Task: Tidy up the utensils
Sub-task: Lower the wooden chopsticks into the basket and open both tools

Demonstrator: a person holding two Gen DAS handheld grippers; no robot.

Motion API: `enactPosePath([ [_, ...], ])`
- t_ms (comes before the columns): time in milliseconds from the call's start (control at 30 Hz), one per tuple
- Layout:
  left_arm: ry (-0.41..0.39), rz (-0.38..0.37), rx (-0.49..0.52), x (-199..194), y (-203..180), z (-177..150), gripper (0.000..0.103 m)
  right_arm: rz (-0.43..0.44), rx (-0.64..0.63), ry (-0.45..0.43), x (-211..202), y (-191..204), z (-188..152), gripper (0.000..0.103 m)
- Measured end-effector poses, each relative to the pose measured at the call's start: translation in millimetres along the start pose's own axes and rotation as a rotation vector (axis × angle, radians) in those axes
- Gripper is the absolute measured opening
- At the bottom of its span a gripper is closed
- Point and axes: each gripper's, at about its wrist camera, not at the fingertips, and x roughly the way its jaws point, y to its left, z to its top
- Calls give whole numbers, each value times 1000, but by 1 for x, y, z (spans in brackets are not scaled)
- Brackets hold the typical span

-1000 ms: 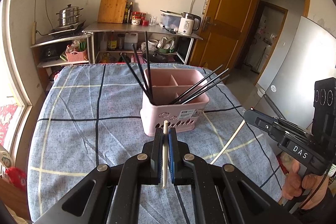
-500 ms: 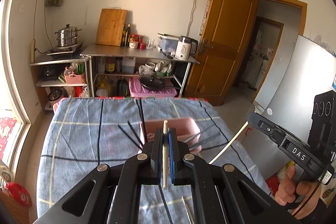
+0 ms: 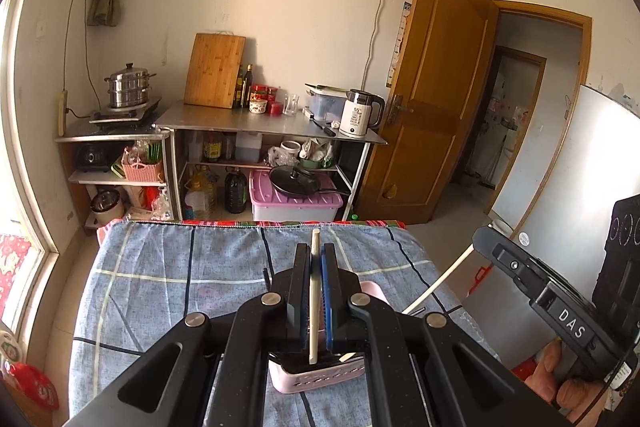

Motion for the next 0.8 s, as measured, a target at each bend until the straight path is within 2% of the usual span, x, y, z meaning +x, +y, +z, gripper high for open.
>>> enactPosePath([
  [333,41,-15,-25,39,11,-32,5,-20,20,44,25,-12,-23,4],
  [800,111,-13,-39,63,20,-65,5,-19,10,118,37,-11,-48,4],
])
